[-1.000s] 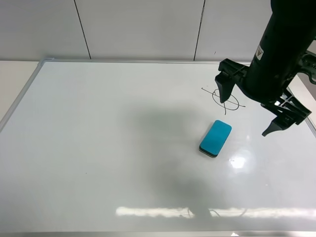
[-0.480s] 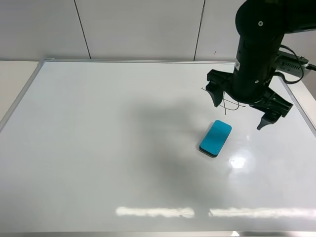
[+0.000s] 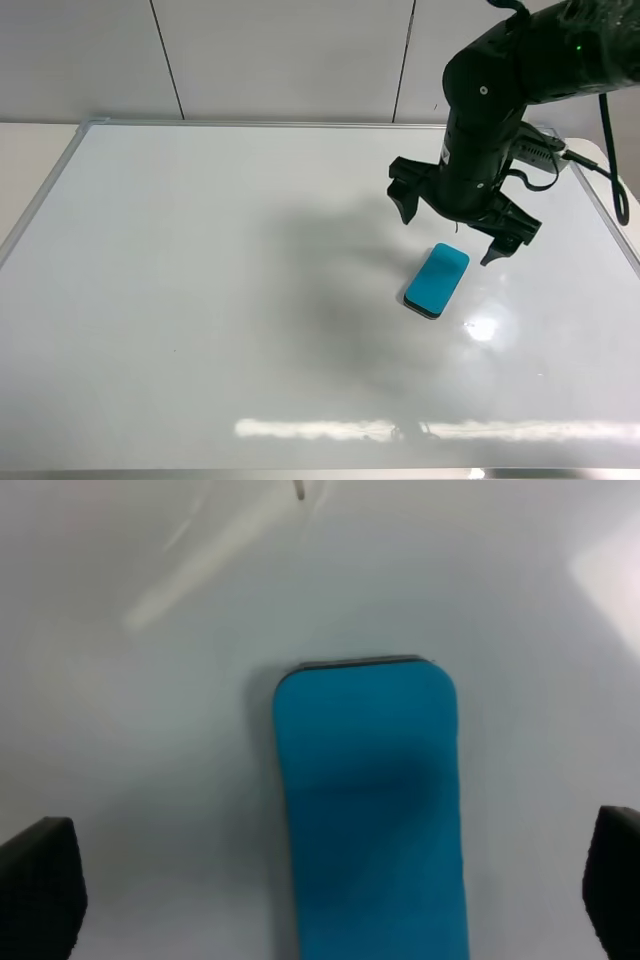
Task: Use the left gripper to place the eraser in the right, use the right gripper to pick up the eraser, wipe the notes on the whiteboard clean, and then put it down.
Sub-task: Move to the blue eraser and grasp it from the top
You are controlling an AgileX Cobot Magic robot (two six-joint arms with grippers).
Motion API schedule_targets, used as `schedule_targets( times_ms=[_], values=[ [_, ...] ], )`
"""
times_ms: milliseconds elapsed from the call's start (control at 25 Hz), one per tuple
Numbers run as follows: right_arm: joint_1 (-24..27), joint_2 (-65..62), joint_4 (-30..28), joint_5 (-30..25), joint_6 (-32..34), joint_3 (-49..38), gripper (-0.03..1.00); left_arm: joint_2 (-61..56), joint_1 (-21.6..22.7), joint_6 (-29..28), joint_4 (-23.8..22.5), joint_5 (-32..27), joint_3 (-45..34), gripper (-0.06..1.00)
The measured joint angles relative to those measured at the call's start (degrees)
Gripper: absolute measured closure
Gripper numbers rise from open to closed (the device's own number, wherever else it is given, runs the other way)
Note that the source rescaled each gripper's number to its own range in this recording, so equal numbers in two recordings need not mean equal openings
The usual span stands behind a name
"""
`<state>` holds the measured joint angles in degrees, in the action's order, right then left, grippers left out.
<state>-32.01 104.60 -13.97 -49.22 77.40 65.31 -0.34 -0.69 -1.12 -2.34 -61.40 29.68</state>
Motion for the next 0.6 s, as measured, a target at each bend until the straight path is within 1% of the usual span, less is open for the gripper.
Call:
schedule_targets(
  times_ms=[160, 280, 600],
  values=[
    [0.0, 0.9, 1.5, 0.1, -0.7, 0.0, -0.03, 0.0, 0.0, 0.0, 0.0, 0.0, 0.0, -0.06],
    [0.0, 1.6, 2.5, 1.7, -1.9, 0.0, -0.03, 0.0, 0.0, 0.0, 0.0, 0.0, 0.0, -0.06],
    [0.0, 1.7, 3.3, 2.2, -2.0, 0.0, -0.03, 0.0, 0.0, 0.0, 0.0, 0.0, 0.0, -0.06]
  ],
)
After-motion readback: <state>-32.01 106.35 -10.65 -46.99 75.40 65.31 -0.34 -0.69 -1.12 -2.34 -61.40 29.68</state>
